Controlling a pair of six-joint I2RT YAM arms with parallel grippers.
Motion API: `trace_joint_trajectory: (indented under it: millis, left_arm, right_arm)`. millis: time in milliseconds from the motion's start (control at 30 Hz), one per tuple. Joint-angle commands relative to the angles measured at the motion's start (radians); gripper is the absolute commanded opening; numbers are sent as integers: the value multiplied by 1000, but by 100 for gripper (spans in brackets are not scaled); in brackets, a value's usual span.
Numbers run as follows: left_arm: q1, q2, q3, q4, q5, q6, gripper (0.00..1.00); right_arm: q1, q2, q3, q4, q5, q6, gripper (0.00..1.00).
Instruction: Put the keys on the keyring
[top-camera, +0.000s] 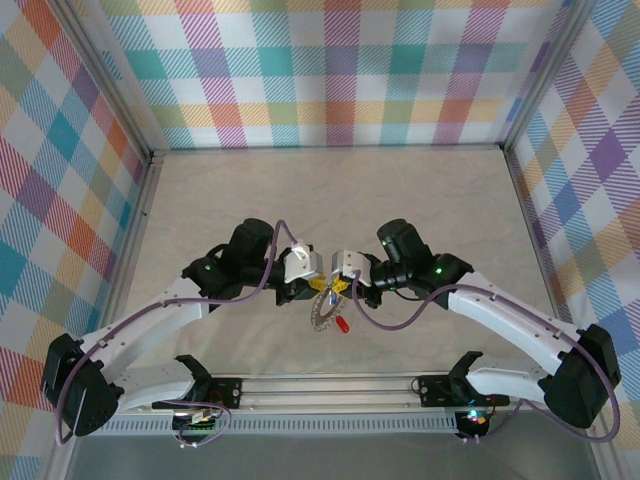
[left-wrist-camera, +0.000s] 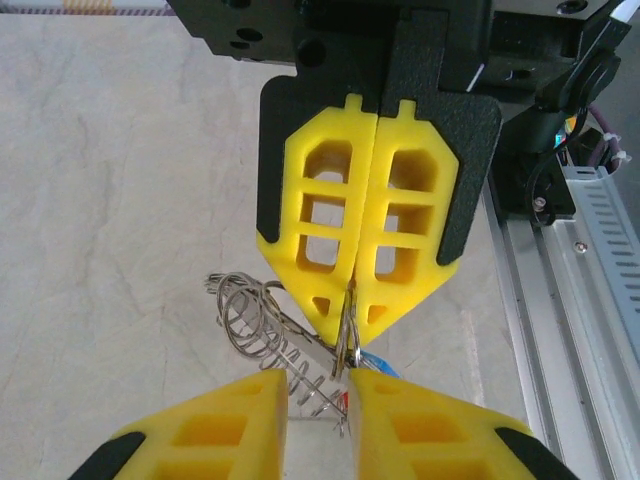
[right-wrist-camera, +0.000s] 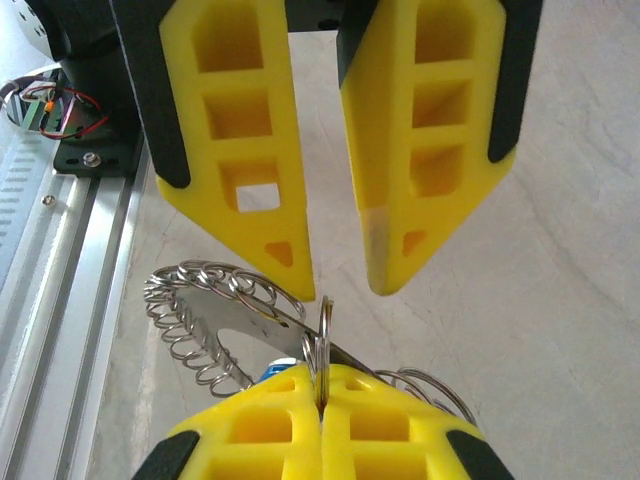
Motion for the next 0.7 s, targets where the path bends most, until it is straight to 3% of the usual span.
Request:
trace_joint_trajectory:
  millis: [0,667]
  left_arm:
    - [1,19,43,-22,49,18,23]
    - [-4,83,65,1,107,4,24]
  right_arm:
    - [-1,12,48,-6,-15,-21,1]
    - [-1,10,50,25,-21,-5,0]
